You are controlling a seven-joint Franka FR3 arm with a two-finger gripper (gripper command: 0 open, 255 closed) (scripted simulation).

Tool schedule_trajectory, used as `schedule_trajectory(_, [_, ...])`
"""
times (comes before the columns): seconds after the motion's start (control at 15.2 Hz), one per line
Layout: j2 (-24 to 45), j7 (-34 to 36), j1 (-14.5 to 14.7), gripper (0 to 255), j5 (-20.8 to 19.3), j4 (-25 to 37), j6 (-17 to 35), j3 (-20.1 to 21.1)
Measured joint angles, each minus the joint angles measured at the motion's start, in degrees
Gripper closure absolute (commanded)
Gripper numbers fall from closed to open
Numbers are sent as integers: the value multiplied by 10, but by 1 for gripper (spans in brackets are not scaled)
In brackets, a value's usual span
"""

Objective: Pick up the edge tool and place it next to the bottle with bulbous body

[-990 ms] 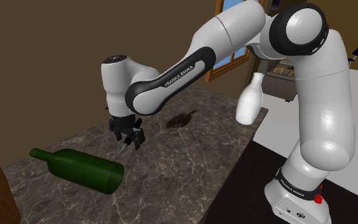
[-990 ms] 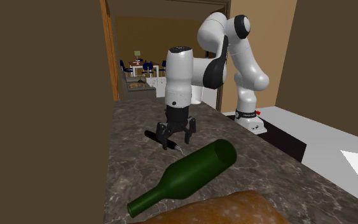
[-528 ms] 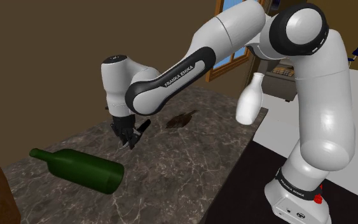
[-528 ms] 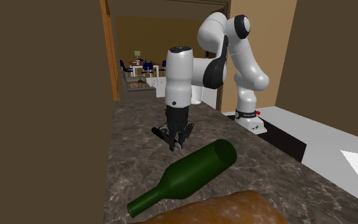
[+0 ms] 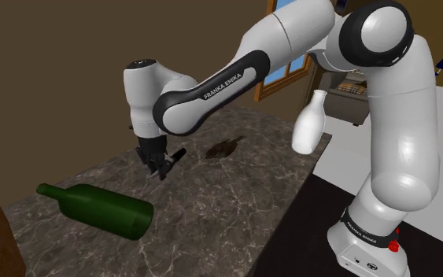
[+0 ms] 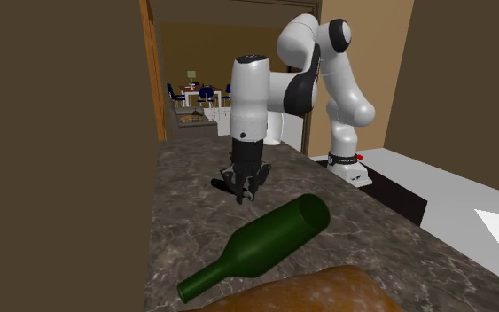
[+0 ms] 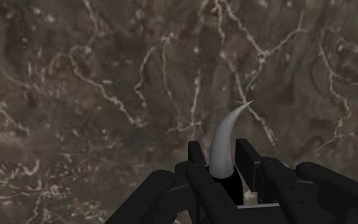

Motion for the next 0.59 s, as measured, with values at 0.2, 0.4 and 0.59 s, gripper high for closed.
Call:
schedule_trajectory(0.2, [-11,-7,-4,255,11,12,-20,7])
schedule_trajectory(0.4, [-21,-13,-6,255,19,21,-37,12])
schedule_trajectory(0.59, [-30,-19,-9,255,28,32,-55,16])
